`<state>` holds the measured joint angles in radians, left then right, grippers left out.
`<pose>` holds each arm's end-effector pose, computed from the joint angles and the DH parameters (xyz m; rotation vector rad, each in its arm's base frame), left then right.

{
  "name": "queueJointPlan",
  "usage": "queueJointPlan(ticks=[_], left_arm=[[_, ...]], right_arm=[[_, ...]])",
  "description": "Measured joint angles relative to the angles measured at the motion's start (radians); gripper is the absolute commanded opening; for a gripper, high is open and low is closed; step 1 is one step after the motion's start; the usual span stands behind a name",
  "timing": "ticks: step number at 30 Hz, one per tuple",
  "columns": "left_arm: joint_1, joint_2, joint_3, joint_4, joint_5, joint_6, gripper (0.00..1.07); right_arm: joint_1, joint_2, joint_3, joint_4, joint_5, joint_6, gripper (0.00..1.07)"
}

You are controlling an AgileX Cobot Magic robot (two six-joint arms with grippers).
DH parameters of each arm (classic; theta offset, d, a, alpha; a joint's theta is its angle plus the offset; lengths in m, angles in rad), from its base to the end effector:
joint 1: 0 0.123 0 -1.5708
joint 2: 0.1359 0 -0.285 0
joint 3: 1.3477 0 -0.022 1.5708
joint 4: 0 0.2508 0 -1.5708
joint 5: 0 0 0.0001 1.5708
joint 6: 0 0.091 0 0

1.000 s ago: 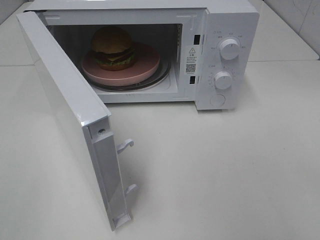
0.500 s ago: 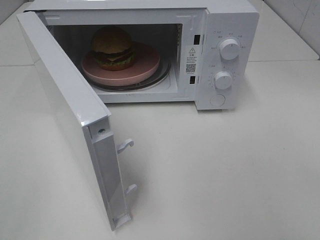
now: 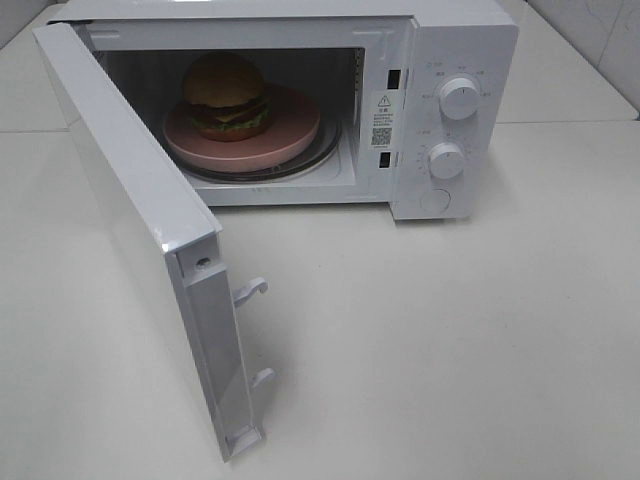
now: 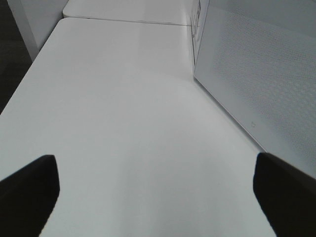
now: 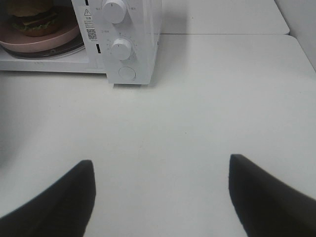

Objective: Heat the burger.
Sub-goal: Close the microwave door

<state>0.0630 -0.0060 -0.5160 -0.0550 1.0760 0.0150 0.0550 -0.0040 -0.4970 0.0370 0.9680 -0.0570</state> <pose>-0.0081 -0.0049 0.2805 -0.0451 2.0359 -0.0167 -0.0018 0.0027 0.2842 -0.1088 1.9473 0.0423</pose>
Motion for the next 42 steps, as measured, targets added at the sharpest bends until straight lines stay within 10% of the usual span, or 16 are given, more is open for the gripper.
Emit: queueJointPlan(ticks=[42], left_arm=[[0.0,0.0,0.0,0.007,0.0,0.001,1.0]], right_arm=[[0.0,0.0,0.0,-0.019,0.0,0.0,0.74]])
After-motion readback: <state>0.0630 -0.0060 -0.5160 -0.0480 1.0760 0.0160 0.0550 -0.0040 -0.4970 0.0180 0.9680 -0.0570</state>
